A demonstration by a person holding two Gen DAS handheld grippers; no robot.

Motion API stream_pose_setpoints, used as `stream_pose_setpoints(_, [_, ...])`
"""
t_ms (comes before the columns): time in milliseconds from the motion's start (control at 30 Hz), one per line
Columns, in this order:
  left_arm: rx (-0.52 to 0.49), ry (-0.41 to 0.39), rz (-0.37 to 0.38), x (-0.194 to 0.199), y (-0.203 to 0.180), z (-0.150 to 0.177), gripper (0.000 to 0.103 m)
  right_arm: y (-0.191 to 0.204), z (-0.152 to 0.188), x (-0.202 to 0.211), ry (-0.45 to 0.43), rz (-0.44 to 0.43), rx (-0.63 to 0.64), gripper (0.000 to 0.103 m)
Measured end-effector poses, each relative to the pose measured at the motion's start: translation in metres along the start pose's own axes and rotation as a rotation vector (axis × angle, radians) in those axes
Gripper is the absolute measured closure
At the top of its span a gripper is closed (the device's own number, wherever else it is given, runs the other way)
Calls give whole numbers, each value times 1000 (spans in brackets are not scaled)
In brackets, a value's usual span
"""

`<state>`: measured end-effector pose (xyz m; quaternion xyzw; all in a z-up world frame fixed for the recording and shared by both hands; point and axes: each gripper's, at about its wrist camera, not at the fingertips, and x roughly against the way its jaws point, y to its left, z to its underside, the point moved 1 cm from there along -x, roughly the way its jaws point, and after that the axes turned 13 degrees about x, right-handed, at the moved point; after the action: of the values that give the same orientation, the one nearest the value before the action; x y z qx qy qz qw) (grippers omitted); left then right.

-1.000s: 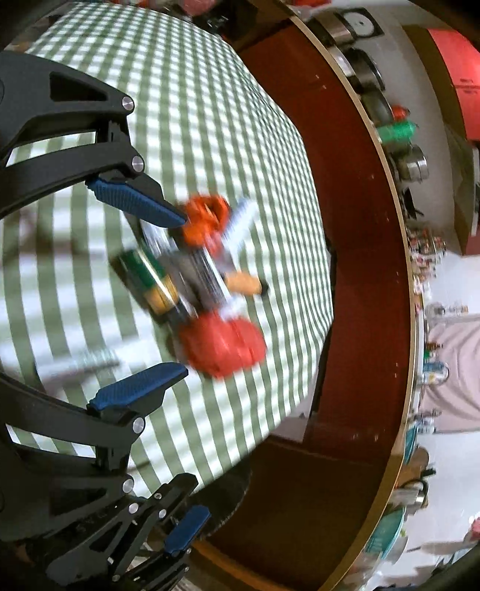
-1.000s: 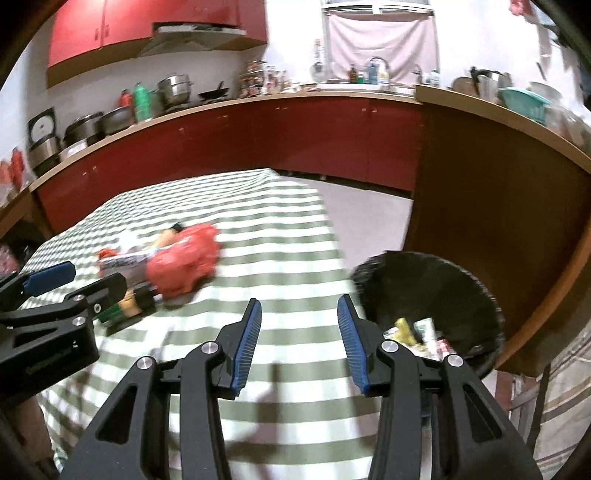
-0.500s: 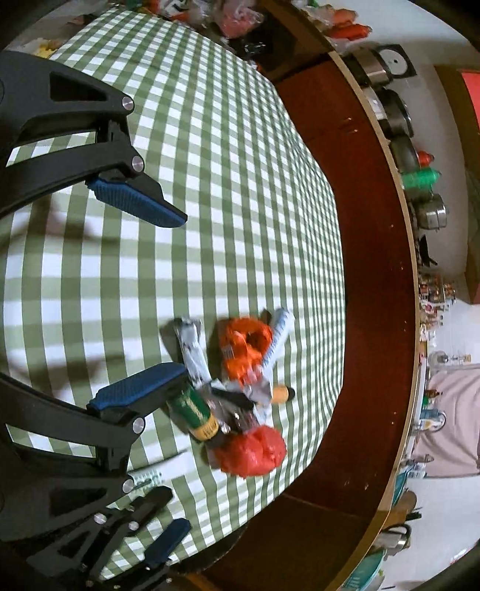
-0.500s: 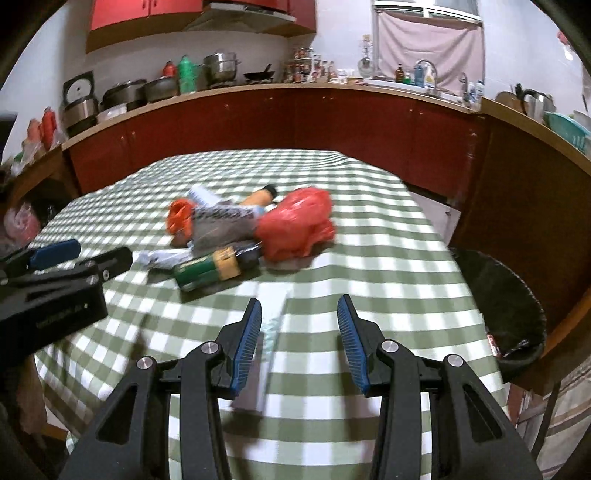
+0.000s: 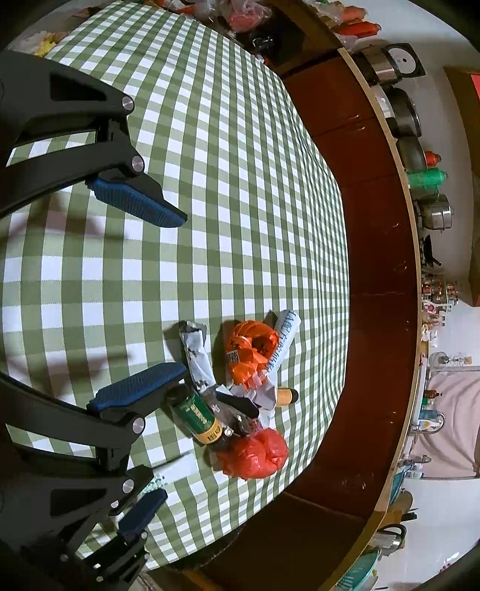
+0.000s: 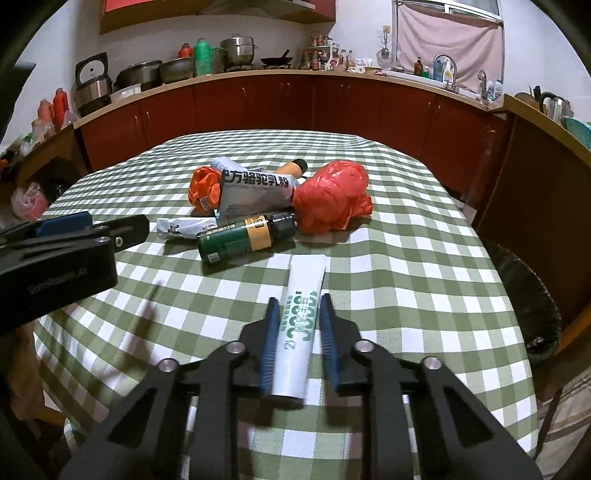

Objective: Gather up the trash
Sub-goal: 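Grasp the white toothpaste tube with green print using the right tool, then grasp the white printed packet with the left tool while the right holds the toothpaste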

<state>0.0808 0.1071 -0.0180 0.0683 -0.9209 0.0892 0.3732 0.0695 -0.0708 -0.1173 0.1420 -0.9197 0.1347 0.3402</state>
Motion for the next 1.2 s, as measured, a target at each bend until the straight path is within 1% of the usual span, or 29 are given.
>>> stream_pose_setpoints(133, [-11, 1, 12, -1, -6, 0, 29, 1, 0, 1, -1, -6, -4, 85])
stream_pose_setpoints(267, [-22, -2, 26, -2, -16, -3, 29, -8, -1, 2, -5, 2, -22, 86])
stream_pose_setpoints(633, [-58, -2, 61, -16, -50, -13, 29, -57, -7, 7, -30, 82, -94, 86])
stream_pose_setpoints(800, [-73, -1, 60, -25, -62, -19, 29, -79, -8, 6, -36, 103, -126, 86])
stream_pose_setpoints(1000, [-84, 14, 59, -42, -73, -25, 29, -94, -10, 1, -30, 101, -151, 86])
stream_pose_setpoints(1133, [-90, 24, 79, -49, -78, -27, 29, -99, -10, -2, -26, 91, -159, 86])
stream_pose_setpoints(1167, [-94, 23, 84, -50, -79, -27, 30, -100, -10, -3, -24, 88, -161, 86])
stream_pose_setpoints(1200, [-99, 20, 88, -51, -81, -27, 36, -101, -9, -3, -23, 86, -162, 86])
